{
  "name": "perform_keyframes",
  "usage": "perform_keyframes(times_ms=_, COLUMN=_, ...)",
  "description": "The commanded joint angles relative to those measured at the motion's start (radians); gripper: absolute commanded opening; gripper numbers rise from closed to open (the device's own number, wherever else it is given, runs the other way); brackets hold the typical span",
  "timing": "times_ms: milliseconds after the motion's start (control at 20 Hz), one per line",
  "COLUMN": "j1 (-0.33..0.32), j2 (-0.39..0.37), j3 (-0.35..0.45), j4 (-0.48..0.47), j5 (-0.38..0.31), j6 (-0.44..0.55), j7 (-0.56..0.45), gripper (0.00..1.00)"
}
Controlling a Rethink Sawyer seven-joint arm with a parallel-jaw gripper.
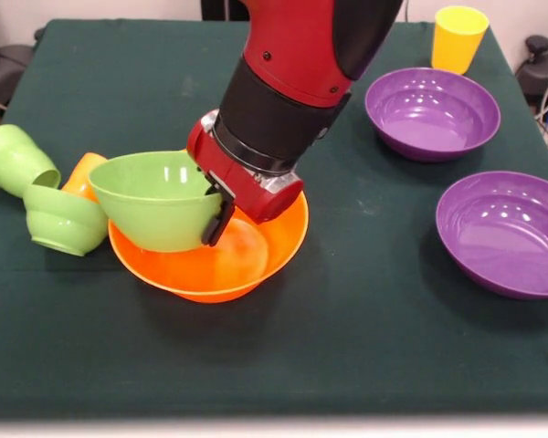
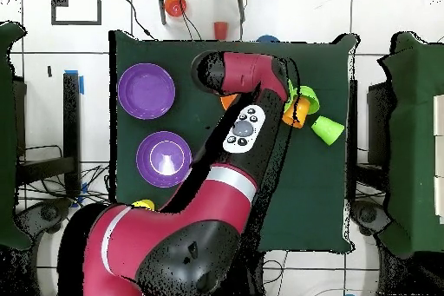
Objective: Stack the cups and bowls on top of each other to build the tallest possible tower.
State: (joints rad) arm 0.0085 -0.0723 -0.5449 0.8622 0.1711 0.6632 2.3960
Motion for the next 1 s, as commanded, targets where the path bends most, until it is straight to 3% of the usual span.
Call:
perform_keyframes(times_ms=50, j1=-0.009, j2=-0.005, j3=0.139, j4=0.074, j5=-0.095, j6=-0.027, j7=-0.14, gripper=0.0)
perform_keyframes(times_ms=700, j1=0.001, j2=0.005, j3=0.154, j4=0.061, j5=-0.063, j6=-0.042, j7=-0.043, gripper=0.0)
perform_keyframes(times_ms=1000, j1=0.019, j2=0.005, j3=0.156, j4=0.093, j5=-0.057, j6=-0.093, j7=0.001, gripper=0.0)
